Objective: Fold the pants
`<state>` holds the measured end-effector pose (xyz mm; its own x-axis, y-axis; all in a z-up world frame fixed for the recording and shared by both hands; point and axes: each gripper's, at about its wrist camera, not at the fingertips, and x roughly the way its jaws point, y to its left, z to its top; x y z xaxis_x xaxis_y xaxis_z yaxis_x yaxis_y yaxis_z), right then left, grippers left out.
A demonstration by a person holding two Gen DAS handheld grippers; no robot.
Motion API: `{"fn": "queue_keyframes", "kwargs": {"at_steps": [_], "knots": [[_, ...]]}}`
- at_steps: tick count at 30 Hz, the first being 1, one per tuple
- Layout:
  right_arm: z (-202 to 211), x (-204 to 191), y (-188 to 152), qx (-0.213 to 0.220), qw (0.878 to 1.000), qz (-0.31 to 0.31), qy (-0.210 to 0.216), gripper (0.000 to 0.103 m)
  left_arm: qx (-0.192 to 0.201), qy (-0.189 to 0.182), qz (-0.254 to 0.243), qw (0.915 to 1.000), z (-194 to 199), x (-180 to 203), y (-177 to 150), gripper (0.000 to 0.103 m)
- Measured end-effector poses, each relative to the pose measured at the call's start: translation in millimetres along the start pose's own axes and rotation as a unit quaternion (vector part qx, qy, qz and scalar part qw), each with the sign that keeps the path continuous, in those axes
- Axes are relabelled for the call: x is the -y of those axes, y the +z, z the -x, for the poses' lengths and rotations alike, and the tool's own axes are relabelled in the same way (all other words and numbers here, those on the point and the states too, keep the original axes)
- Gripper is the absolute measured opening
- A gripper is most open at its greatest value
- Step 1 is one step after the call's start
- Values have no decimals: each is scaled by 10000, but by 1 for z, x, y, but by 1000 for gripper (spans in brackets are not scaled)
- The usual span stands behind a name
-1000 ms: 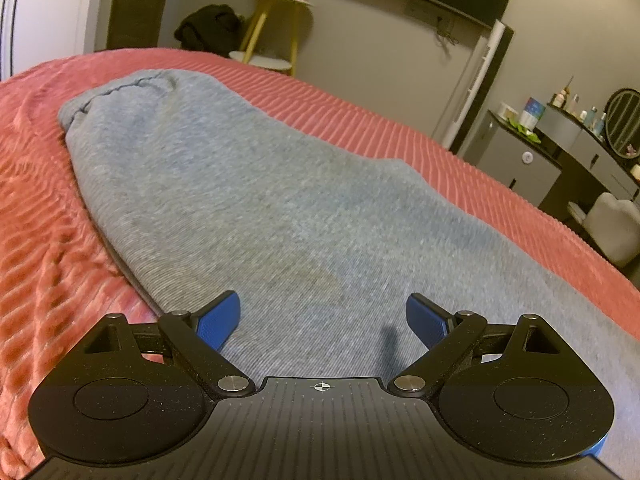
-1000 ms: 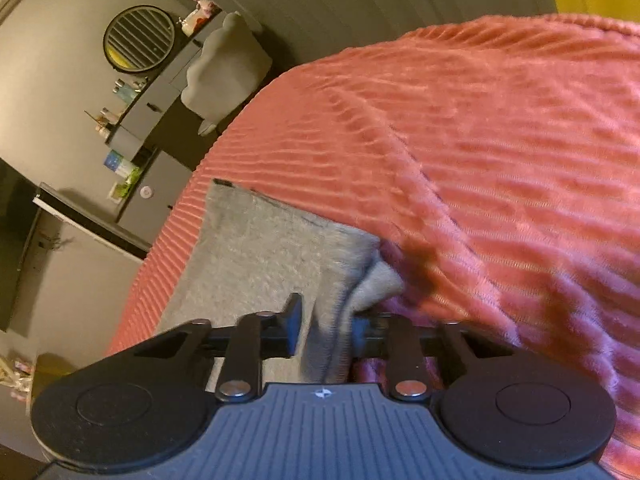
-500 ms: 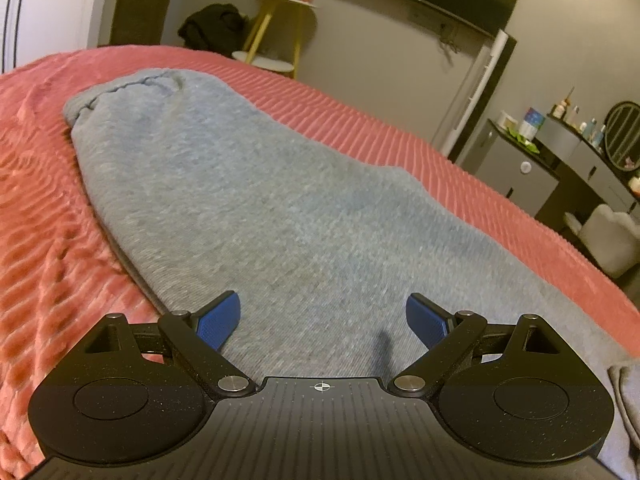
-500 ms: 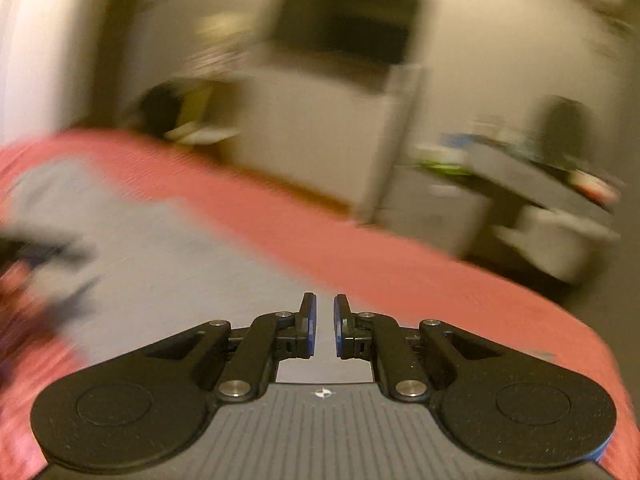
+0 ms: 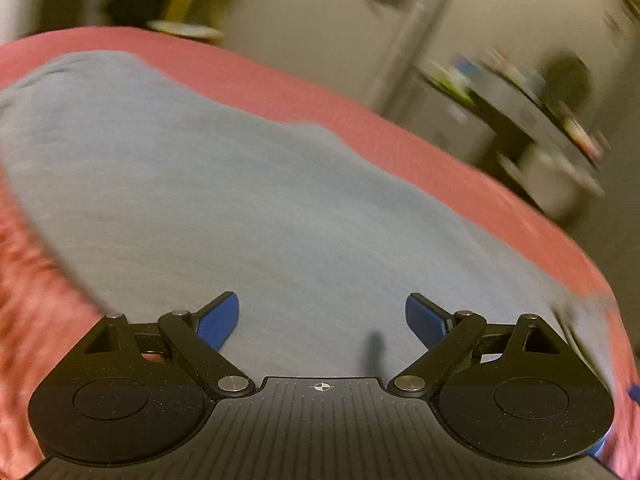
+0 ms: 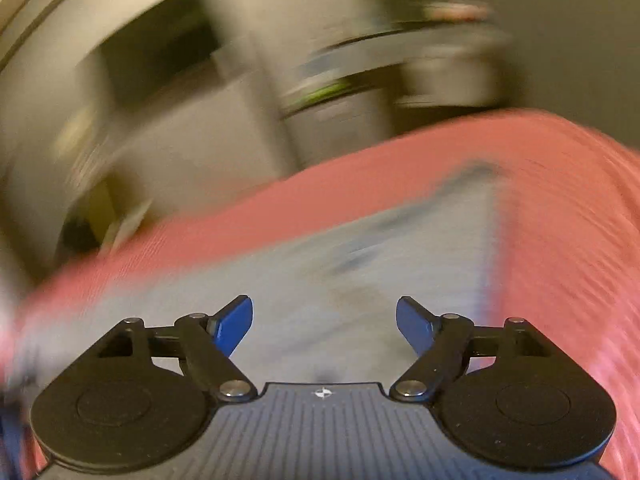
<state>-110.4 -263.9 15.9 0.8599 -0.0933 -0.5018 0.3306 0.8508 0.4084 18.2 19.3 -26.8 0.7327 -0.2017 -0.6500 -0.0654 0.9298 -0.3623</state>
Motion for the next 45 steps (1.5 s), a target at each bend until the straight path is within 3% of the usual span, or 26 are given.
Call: {"fn": "queue_keyframes", "kwargs": {"at_steps": [2, 5, 8, 10, 12, 14, 18, 20, 24, 25, 26, 27, 29, 32, 38, 41, 45], "knots": [[-1, 39, 4, 190, 9927, -1053, -564, 83, -197, -379, -580, 9974, -4, 35, 3, 92], [-11, 80, 4, 207, 9756, -2082, -658, 83, -543, -1277, -1076, 9845, -22, 99, 20, 92], [-22, 90, 5, 334, 9729, -2241, -453, 83, -1061, -2072, -1084, 9665, -59, 155, 41, 92], [-30, 93, 4, 428, 9747, -2166, -347, 84, -1524, -2391, -978, 9539, -97, 189, 53, 88], [-33, 101, 6, 464, 9748, -2164, -270, 84, -1939, -2483, -1073, 9430, -131, 221, 58, 78], [-37, 110, 4, 514, 9704, -2355, -174, 85, -2164, -2404, -1443, 9352, -158, 253, 55, 76], [-49, 128, 2, 520, 9625, -2662, -78, 85, -2704, -2394, -1951, 9118, -203, 293, 43, 75], [-55, 135, 0, 496, 9591, -2785, -54, 85, -2767, -2406, -1999, 9086, -216, 299, 39, 77], [-60, 135, 0, 534, 9610, -2715, -18, 87, -3061, -2777, -1571, 8969, -232, 308, 43, 75], [-61, 134, 0, 540, 9615, -2694, -12, 88, -3057, -2747, -1647, 8966, -232, 314, 41, 72], [-61, 133, 0, 558, 9614, -2693, 4, 88, -3026, -2698, -1781, 8966, -232, 320, 38, 59], [-61, 133, 0, 564, 9609, -2709, 19, 88, -2971, -2657, -1924, 8967, -230, 325, 34, 39], [-60, 133, 0, 594, 9602, -2730, 50, 88, -2942, -2606, -1941, 8988, -228, 326, 32, 20], [-54, 133, 0, 688, 9596, -2729, 48, 88, -2631, -2600, -1857, 9103, -210, 322, 33, 17], [-43, 131, 3, 958, 9601, -2623, 139, 88, -1738, -2891, -1386, 9311, -119, 277, 63, 16], [-42, 126, 5, 935, 9630, -2523, 181, 88, -1261, -2473, -1467, 9494, -72, 227, 71, 16], [-44, 112, 8, 800, 9716, -2194, 376, 88, -1336, -1475, -836, 9764, -51, 134, 63, 18]]}}
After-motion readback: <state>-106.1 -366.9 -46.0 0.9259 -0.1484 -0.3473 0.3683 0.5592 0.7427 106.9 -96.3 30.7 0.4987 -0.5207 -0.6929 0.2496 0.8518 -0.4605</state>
